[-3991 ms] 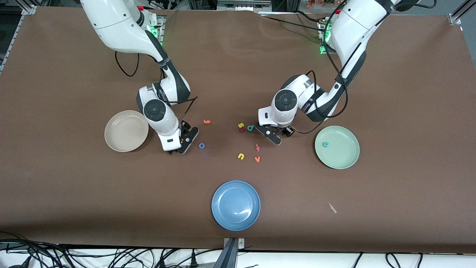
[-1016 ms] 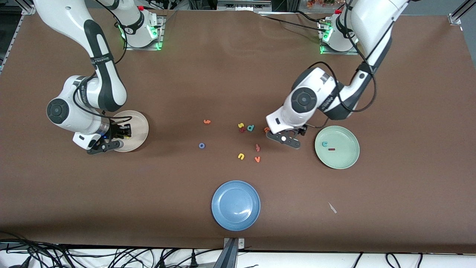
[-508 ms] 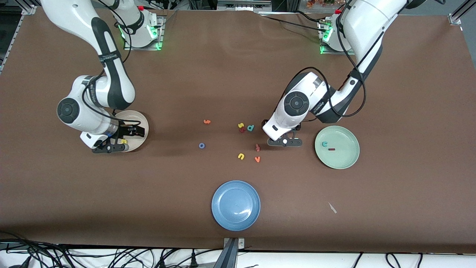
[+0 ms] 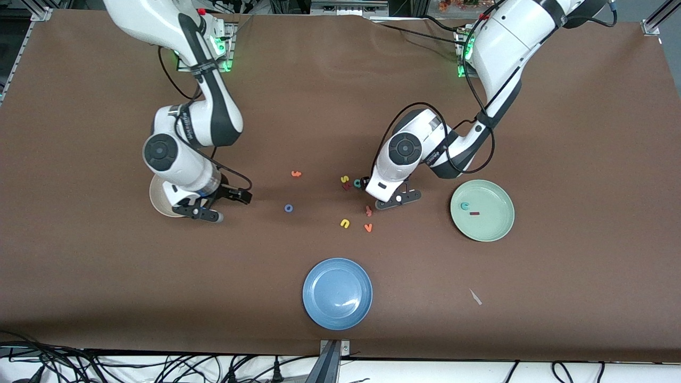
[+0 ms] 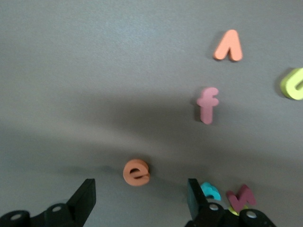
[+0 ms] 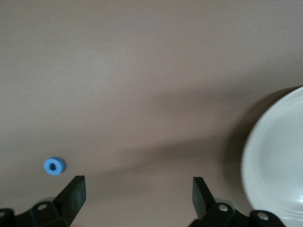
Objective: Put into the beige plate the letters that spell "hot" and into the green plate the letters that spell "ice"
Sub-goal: 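Grasp the orange e with the left gripper while the right grasps o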
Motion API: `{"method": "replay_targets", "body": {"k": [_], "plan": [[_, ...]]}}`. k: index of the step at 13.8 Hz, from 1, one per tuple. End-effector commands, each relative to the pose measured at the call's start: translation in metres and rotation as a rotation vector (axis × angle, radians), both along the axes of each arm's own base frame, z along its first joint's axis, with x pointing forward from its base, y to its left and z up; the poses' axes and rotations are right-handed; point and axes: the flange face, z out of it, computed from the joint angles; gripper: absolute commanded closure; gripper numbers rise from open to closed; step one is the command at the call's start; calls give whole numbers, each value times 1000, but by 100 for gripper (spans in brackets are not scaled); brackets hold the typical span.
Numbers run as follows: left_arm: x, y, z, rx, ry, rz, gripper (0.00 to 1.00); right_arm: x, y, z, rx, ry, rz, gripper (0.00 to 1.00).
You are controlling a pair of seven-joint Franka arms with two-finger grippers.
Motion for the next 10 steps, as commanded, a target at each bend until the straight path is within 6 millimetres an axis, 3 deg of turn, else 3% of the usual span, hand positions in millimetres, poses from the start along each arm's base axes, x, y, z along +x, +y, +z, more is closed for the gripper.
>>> {"method": "replay_targets", "body": {"k": [1,4,7,10], "plan": [[1,5,-9,15,-11,19,32,17,48,-15,37,-10,-10,0],[0,3,-15,6,-11,20,33,29,73,-32,25,-7,34,0],[-1,3,-19,7,-7,19,33,34,95,-36,-11,34,97,0],[-7,-2,-24,11,-1,5,40,31,110,-45,-5,43,120,0]]}}
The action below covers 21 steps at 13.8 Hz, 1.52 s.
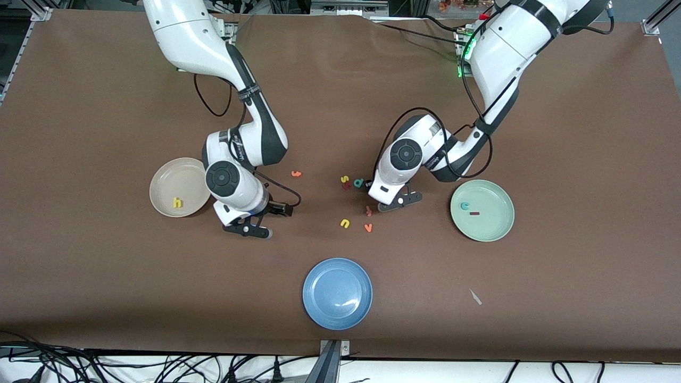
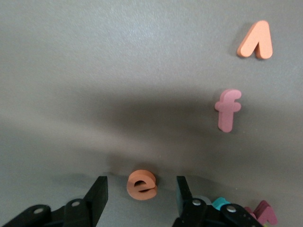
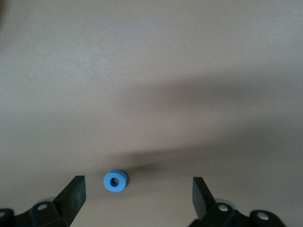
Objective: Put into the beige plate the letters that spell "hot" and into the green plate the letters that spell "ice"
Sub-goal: 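Grasp the orange e with the left gripper while the right grasps o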
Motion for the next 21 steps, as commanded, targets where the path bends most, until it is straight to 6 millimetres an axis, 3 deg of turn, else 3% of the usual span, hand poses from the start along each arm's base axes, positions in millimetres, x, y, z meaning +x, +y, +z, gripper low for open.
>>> {"method": "replay_targets", "body": {"k": [1,8,11,12,15,21], "plan": [[-5,-3,-5,17,-15,-8,44,3,18,-5,-2,6,30,0],[-8,-3,-9,10,-17,-10,54,-11,36,-37,-13,41,38,3],[-6,1,-10,10,-15,-12,93,-12,35,-42,-17,45,49,13],[-4,4,-8,10,-16,-15,97,-12,35,-42,-17,45,46,14],[1,8,-2,13,-21,-28,97,-12,35,-43,-17,46,52,27],[37,71,39,53,9,-188,96,-14,35,-51,-21,54,51,46]]}}
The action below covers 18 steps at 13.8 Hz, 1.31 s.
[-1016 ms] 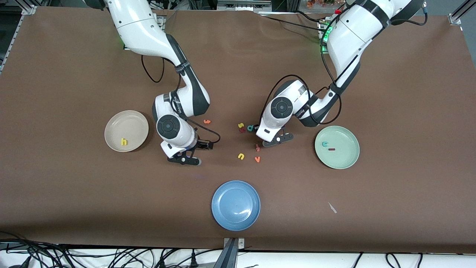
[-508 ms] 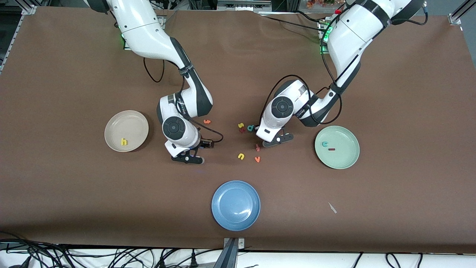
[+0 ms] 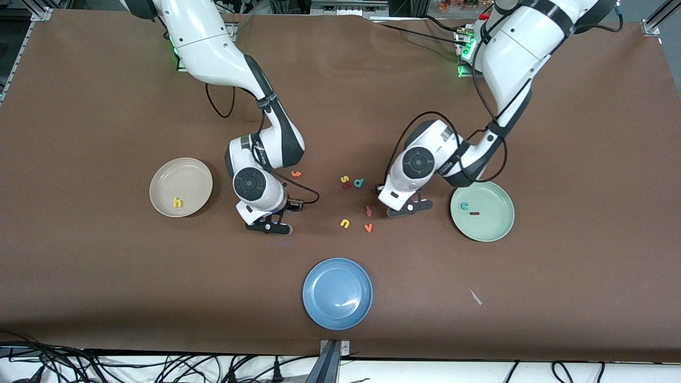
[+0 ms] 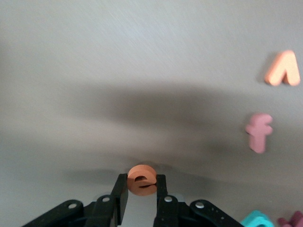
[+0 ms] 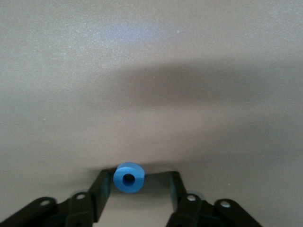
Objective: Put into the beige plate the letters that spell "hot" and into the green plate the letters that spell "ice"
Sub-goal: 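Release the e on the green plate while the right carries o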
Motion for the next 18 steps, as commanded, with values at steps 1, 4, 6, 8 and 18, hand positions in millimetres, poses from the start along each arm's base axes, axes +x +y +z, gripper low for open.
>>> {"method": "replay_targets", "body": {"k": [1,4,6,8,18], "plan": [[12,34,27,29,5,-115,96,3,7,-4,-2,0,5,47],[21,68,38,39,38,-196,96,3,7,-4,-4,0,-1,57],[36,110,41,23,52,-254,96,3,7,-4,-3,1,-10,62],[49,160,36,-16,67,-342,96,3,8,-4,-3,-2,-12,68],[70,228,39,-79,53,-483,0,12,8,25,-4,11,-2,76]]}}
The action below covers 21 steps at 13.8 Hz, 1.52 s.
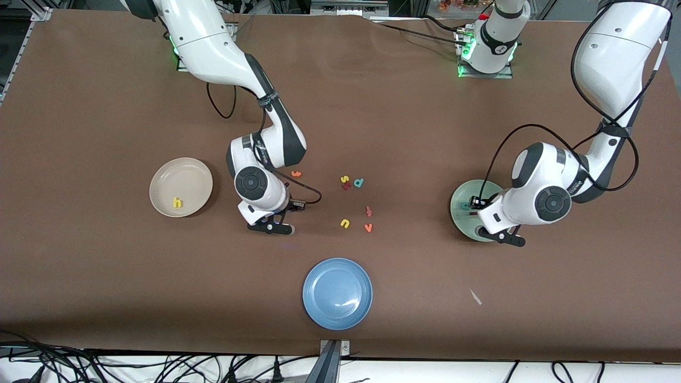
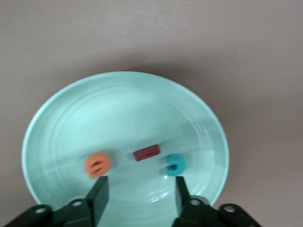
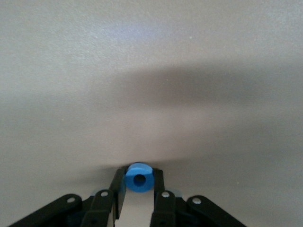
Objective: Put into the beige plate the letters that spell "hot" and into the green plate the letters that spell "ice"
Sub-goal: 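Release the e on the green plate while the right carries o, then release the blue o on the beige plate while the left arm retracts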
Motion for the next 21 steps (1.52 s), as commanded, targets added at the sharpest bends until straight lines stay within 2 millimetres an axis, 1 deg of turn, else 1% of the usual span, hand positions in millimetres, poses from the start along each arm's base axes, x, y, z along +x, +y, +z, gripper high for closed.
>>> {"method": "replay_targets", "body": {"k": [1,2,3,4,5,6,7,8,9,11,12,13,14,15,16,17,18,19,20,21], "plan": [[5,-10,24,10,-35,-41,0,13,-6,21,-37,0,7,76],[3,-19,40,12,-36,-57,0,16,-15,32,-60,-1,27,76],[4,-27,64,18,-50,-72,0,16,-29,37,-88,31,79,76],[3,-35,91,30,-56,-88,0,16,-46,50,-99,68,112,76],[3,-45,123,39,-60,-100,0,16,-62,65,-98,76,121,76],[3,-49,151,43,-37,-101,0,9,-79,74,-90,85,130,76],[2,-55,177,48,-15,-110,0,4,-104,83,-81,95,162,76],[5,-54,206,50,-13,-107,0,0,-130,88,-64,95,212,76],[6,-51,232,52,-8,-98,0,-9,-155,90,-50,89,238,76],[7,-43,274,52,-8,-82,0,-28,-197,86,-32,58,250,76],[6,-30,296,48,-23,-59,0,-34,-221,82,-31,37,263,76],[-6,-31,330,74,-78,-58,0,-41,-243,75,-32,18,293,76],[-10,-27,338,83,-69,-54,0,-49,-261,68,-32,4,314,76],[-15,-24,339,94,-39,-56,0,-57,-275,61,-37,-7,312,76],[-17,-16,340,89,-18,-46,0,-62,-285,55,-47,-23,312,76],[-17,3,358,78,-56,-9,0,-66,-293,49,-51,-31,323,75],[-20,12,374,82,-103,16,0,-70,-299,45,-55,-38,321,74],[-20,14,378,82,-117,17,0,-72,-302,42,-57,-40,312,66],[-23,19,383,101,-135,15,0,-71,-302,43,-59,-39,298,19],[-25,15,384,109,-156,7,0,-68,-299,47,-56,-41,282,0]]}}
